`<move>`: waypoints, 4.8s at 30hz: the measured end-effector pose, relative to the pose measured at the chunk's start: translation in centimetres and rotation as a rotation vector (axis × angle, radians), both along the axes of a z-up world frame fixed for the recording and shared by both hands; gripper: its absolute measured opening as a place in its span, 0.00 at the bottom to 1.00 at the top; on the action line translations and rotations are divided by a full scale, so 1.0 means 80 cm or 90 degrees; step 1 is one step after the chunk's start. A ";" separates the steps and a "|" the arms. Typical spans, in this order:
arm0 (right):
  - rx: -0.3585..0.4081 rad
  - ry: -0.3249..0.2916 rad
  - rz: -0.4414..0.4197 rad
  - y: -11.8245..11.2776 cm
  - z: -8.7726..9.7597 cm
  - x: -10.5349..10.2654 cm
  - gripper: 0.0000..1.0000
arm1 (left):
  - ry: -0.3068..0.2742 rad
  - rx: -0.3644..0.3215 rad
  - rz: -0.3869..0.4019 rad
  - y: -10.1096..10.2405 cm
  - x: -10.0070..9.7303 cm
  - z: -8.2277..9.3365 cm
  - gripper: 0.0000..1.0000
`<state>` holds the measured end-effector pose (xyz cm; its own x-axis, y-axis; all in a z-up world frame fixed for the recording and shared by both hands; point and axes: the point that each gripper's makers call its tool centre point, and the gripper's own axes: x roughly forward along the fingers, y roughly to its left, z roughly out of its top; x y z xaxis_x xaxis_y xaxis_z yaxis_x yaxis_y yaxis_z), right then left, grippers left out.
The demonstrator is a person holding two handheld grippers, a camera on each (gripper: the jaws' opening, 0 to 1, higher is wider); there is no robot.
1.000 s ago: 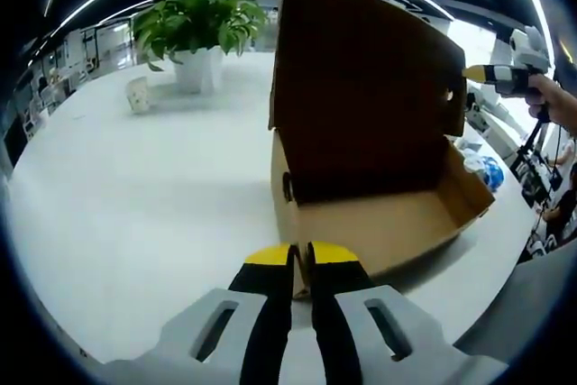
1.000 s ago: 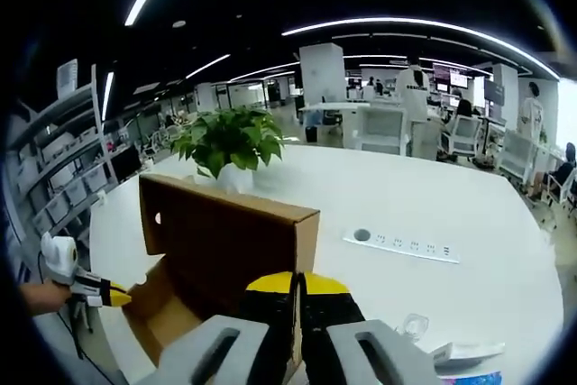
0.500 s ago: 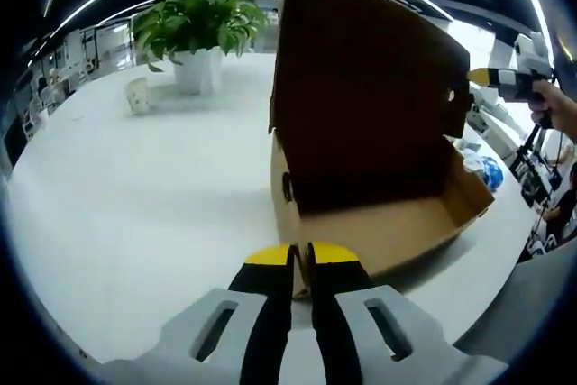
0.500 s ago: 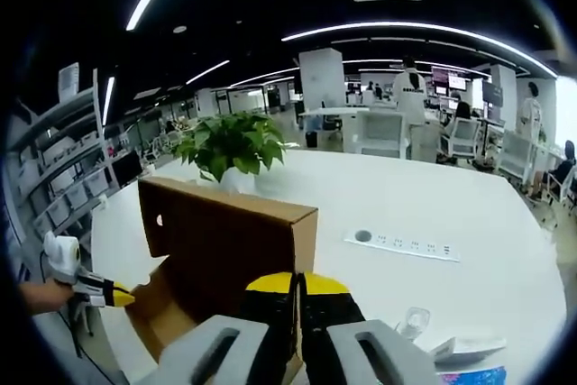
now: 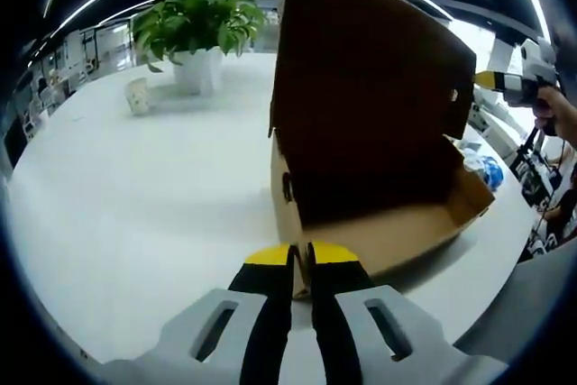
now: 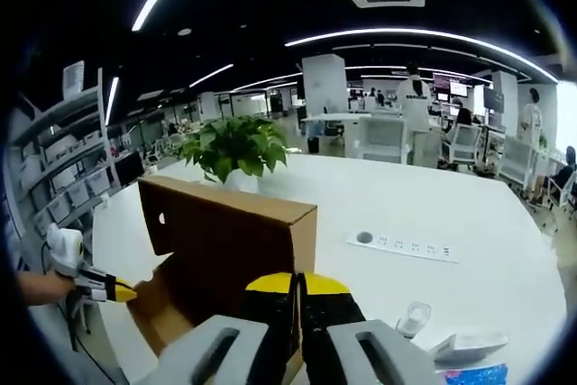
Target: Operate the shoe box by opening the lid, removing the specified soft item, and placing it in the target area until the item is outside and the box remains undamaged.
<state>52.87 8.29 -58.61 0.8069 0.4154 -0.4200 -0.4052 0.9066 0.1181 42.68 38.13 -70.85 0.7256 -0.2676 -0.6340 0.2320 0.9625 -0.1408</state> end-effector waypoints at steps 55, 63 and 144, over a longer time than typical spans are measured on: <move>-0.033 -0.033 0.028 0.006 -0.023 -0.071 0.00 | -0.007 -0.021 0.019 0.000 0.000 0.001 0.05; -0.030 -0.033 0.028 0.006 -0.028 -0.078 0.00 | -0.006 -0.022 0.019 0.000 0.001 0.001 0.05; -0.025 -0.010 0.157 0.023 -0.093 -0.148 0.18 | -0.088 0.055 -0.092 -0.015 -0.009 0.049 0.27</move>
<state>41.02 10.11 -66.09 0.6900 0.5839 -0.4277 -0.6164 0.7838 0.0757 41.94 36.91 -66.91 0.7653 -0.3251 -0.5555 0.3804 0.9247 -0.0170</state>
